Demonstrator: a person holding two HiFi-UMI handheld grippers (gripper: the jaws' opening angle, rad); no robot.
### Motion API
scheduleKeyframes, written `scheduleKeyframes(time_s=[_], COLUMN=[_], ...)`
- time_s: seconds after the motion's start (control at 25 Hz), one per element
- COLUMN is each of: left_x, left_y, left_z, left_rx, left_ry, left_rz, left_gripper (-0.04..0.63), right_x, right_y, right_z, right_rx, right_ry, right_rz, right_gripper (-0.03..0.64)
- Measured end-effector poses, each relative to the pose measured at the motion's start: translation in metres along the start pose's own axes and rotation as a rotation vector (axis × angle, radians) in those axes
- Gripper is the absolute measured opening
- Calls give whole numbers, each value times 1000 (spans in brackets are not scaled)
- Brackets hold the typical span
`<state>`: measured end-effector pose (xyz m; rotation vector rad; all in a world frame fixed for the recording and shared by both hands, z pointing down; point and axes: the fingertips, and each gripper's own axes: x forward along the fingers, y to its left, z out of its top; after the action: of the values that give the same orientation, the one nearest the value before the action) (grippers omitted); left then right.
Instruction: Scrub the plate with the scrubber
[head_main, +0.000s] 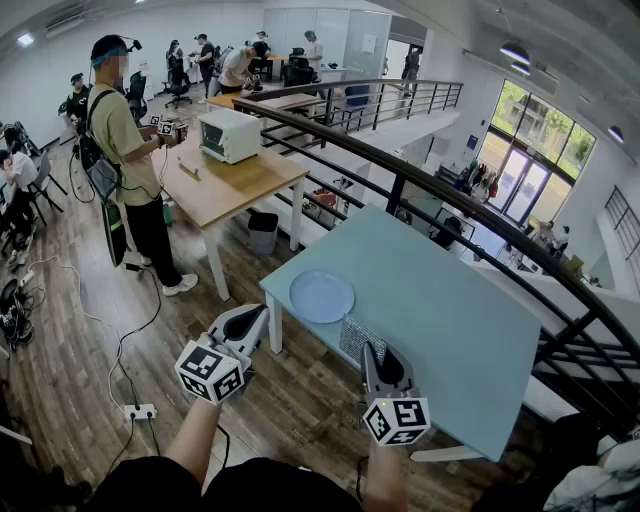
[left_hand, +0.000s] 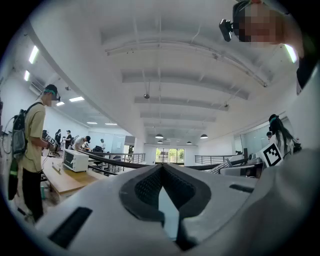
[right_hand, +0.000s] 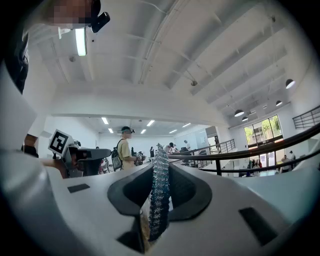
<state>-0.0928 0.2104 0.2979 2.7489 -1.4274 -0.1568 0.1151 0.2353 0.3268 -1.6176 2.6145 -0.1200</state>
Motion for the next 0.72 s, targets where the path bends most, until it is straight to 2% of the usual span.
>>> scheduleKeyframes(time_s=[0.32, 0.72], left_x=[-21, -41], left_y=[29, 48], left_z=[-11, -6], left_rx=[20, 28], left_ry=[6, -14], left_rz=[44, 26], left_gripper=[5, 5], right_x=[-3, 0], right_y=[13, 41], right_z=[-11, -8], right_rx=[-28, -36], right_ry=[7, -19], right_rz=[-76, -96], right_gripper=[81, 81])
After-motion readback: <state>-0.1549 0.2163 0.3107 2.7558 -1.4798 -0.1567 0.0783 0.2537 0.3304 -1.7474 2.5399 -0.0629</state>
